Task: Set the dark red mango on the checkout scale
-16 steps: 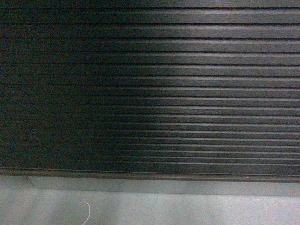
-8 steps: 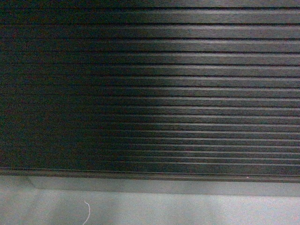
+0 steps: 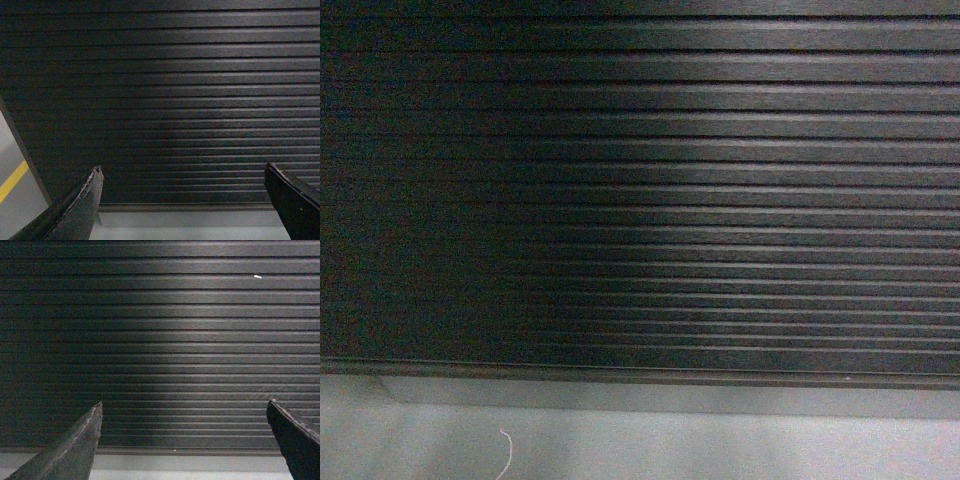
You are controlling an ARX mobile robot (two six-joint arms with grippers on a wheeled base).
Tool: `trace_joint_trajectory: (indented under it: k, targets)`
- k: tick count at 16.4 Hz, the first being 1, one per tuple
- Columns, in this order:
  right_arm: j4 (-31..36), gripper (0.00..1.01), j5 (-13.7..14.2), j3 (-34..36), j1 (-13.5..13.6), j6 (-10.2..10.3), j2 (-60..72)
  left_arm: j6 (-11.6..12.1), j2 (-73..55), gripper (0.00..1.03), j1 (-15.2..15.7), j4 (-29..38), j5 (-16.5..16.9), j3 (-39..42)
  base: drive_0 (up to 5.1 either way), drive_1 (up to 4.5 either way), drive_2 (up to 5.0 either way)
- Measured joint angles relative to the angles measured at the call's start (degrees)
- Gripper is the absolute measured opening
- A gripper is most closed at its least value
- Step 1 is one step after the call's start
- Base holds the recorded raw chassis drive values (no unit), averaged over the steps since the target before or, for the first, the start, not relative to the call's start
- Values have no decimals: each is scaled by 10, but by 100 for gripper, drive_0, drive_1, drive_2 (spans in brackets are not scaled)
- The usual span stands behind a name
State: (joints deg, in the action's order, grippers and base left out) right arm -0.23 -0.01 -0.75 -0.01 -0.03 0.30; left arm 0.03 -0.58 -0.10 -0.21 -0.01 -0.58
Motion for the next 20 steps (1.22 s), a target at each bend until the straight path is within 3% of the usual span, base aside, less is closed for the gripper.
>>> trace_joint_trajectory:
  k: [20]
  targets:
    - [0, 98, 0, 0, 0, 0, 0, 0, 0, 98, 0, 0, 0, 0, -1, 102, -105]
